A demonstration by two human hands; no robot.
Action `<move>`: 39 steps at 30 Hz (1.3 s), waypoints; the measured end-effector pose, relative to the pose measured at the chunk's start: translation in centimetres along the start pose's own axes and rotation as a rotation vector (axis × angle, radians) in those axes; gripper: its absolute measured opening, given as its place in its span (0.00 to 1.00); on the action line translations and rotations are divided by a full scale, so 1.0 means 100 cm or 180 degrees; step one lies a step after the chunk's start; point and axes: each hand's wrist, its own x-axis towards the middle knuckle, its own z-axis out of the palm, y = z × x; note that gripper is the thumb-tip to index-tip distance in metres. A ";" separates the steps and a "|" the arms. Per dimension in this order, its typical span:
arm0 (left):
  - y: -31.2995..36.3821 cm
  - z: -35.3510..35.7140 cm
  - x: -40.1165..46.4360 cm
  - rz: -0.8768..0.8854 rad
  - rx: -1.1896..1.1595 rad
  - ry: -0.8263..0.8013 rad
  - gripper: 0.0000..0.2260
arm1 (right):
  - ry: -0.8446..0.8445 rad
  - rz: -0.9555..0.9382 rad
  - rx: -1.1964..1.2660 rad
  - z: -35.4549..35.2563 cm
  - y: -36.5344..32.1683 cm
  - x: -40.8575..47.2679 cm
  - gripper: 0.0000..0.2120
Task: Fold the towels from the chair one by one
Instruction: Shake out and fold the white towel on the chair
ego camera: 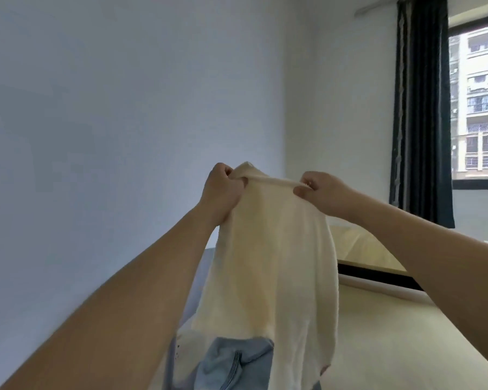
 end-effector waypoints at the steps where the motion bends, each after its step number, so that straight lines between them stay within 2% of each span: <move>1: 0.016 -0.010 -0.001 0.0078 0.0056 -0.0116 0.07 | 0.0108 0.0116 0.0356 -0.011 -0.009 0.001 0.11; 4: 0.055 -0.036 -0.003 0.0224 0.0395 -0.0605 0.03 | 0.0460 0.0359 0.1040 -0.044 -0.032 -0.001 0.05; 6: 0.074 -0.050 -0.002 0.0418 0.0496 -0.0575 0.02 | 0.0428 0.0397 0.1076 -0.058 -0.050 -0.005 0.09; 8: 0.091 -0.060 0.000 0.0494 0.0371 -0.0457 0.02 | -0.0002 0.0464 0.1103 -0.065 -0.066 -0.009 0.13; 10: 0.109 -0.066 0.000 0.0494 0.0203 -0.0363 0.04 | -0.0499 0.0597 0.1419 -0.071 -0.081 -0.013 0.04; 11: 0.117 -0.068 0.001 0.0526 0.0165 -0.0343 0.05 | -0.0727 0.0616 0.1634 -0.073 -0.088 -0.015 0.04; 14: 0.135 -0.066 -0.002 0.0724 0.0108 -0.0429 0.07 | -0.1002 0.0459 0.1835 -0.073 -0.104 -0.017 0.18; 16: 0.141 -0.062 -0.005 0.0844 0.0117 -0.0583 0.06 | -0.0661 0.0301 0.1896 -0.070 -0.114 -0.018 0.21; 20: 0.138 -0.065 -0.016 0.0695 0.0213 -0.0643 0.09 | 0.0237 0.0160 0.2158 -0.073 -0.119 -0.012 0.17; 24: 0.123 -0.080 -0.029 0.0144 -0.0074 -0.1536 0.13 | 0.0716 0.0229 0.2214 -0.071 -0.125 -0.006 0.12; 26: 0.109 -0.084 -0.035 0.0028 -0.0061 -0.1766 0.13 | 0.1011 0.0333 0.2265 -0.070 -0.125 0.000 0.11; 31: 0.079 -0.108 -0.044 -0.0077 0.0187 -0.1916 0.15 | 0.1687 0.0555 0.1573 -0.078 -0.112 0.011 0.10; 35: 0.075 -0.116 -0.046 0.0189 -0.0388 -0.1973 0.09 | 0.1452 0.0385 0.1136 -0.071 -0.103 0.008 0.18; 37: 0.081 -0.115 -0.043 0.0243 -0.0858 -0.1842 0.13 | 0.1261 0.0286 0.1062 -0.068 -0.101 0.007 0.16; 39: 0.091 -0.115 -0.037 0.0267 -0.1301 -0.1857 0.18 | 0.1145 0.0218 0.0986 -0.067 -0.102 0.007 0.10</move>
